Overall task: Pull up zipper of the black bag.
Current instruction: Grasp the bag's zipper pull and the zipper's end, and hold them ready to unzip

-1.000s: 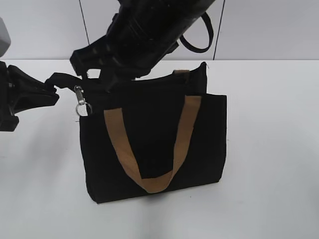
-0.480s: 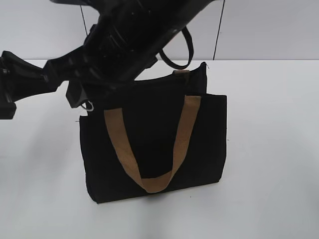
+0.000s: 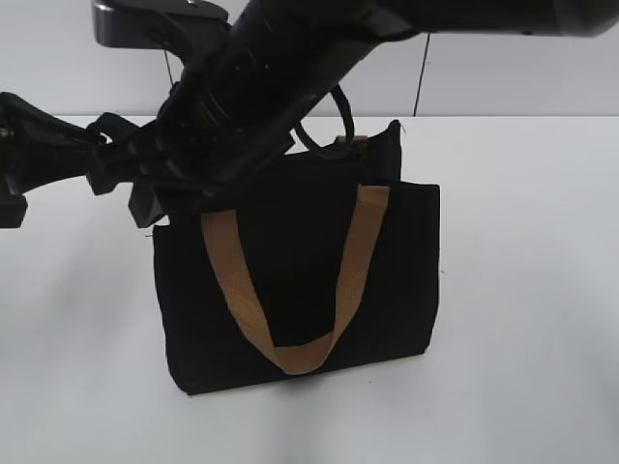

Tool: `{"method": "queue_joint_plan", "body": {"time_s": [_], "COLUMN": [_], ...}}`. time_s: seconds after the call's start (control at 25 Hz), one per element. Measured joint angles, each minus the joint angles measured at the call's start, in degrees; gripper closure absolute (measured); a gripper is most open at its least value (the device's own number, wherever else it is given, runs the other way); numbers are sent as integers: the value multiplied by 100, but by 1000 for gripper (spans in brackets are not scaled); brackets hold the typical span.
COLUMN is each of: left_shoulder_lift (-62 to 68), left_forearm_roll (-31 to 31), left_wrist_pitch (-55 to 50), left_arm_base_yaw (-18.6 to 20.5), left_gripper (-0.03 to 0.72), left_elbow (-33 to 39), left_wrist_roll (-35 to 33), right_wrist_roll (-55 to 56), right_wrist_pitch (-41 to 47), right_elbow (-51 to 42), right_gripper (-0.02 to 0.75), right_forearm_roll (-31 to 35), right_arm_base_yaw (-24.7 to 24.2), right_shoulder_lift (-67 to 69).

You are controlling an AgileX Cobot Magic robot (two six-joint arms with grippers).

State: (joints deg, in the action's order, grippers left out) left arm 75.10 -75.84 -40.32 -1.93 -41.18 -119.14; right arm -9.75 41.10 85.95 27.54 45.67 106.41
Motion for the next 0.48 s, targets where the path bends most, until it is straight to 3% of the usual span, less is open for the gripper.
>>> {"method": "queue_joint_plan", "body": {"time_s": [0.48], "left_shoulder_lift": [-224], "left_forearm_roll": [-10], "left_wrist_pitch": [-5], "left_arm_base_yaw": [0], "left_gripper": [617], "left_elbow": [0], "left_wrist_roll": [0], "right_wrist_roll": [602], "right_wrist_pitch": [-656], "right_elbow": [0], "right_gripper": [494], "right_forearm_roll": [-98], "right_arm_base_yaw": [0], "right_shoulder_lift": [160]}}
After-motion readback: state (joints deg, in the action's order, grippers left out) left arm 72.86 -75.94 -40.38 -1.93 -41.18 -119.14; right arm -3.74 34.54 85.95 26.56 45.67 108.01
